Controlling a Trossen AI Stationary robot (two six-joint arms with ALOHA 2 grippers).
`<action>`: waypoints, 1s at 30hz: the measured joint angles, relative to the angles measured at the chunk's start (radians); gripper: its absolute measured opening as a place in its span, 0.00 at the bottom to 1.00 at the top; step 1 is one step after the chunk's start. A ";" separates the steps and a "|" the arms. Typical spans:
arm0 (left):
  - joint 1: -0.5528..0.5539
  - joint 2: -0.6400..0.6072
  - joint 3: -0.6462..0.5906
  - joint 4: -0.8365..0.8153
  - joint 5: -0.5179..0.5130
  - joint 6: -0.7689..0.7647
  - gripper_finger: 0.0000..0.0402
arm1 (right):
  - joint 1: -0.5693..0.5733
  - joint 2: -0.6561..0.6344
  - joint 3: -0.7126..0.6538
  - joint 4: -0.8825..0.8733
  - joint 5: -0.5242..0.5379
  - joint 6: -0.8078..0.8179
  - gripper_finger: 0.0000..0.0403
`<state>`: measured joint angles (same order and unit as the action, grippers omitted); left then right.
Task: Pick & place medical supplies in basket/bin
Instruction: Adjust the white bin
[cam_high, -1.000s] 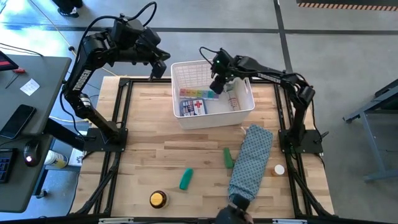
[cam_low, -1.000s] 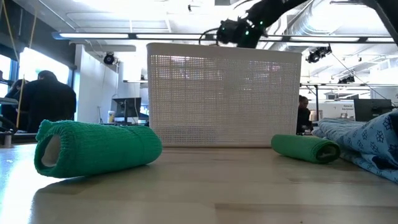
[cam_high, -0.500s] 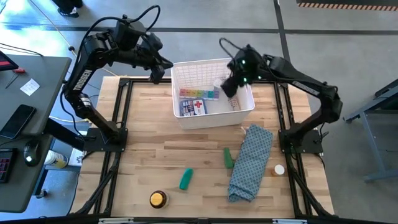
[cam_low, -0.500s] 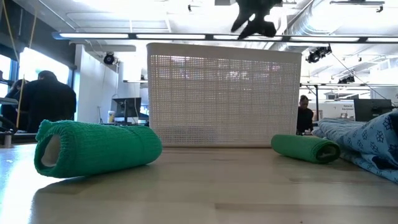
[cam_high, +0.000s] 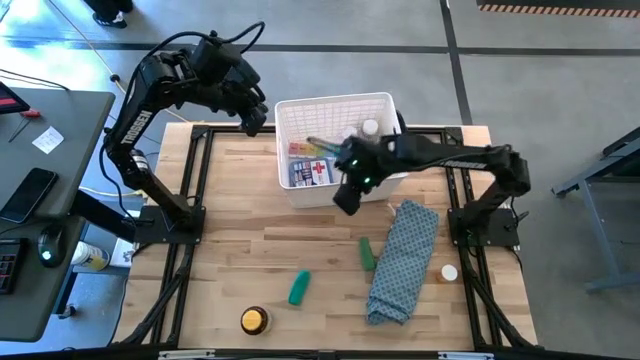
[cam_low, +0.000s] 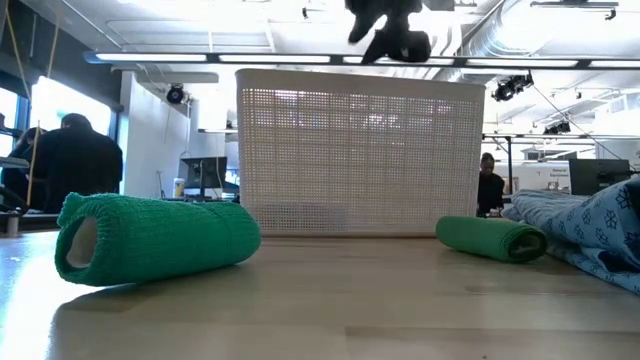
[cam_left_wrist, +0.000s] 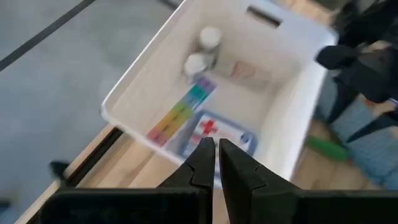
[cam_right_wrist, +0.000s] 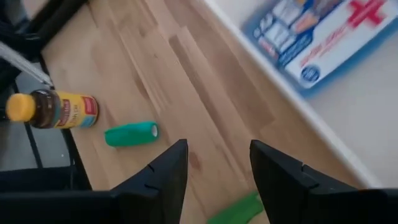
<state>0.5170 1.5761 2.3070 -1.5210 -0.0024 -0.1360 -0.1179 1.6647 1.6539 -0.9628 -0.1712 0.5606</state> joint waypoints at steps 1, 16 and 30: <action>0.000 0.000 0.000 -0.015 -0.011 0.000 0.15 | 0.006 0.018 0.000 0.000 0.000 0.024 0.41; 0.000 -0.001 0.000 -0.033 0.011 0.000 0.15 | 0.006 0.131 0.002 0.113 0.291 0.300 0.41; 0.000 -0.001 0.000 -0.015 0.011 0.012 0.15 | -0.036 0.133 0.000 0.175 0.401 0.264 0.41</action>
<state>0.5167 1.5749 2.3070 -1.5362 0.0084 -0.1241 -0.1541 1.7977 1.6540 -0.7876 0.2301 0.8242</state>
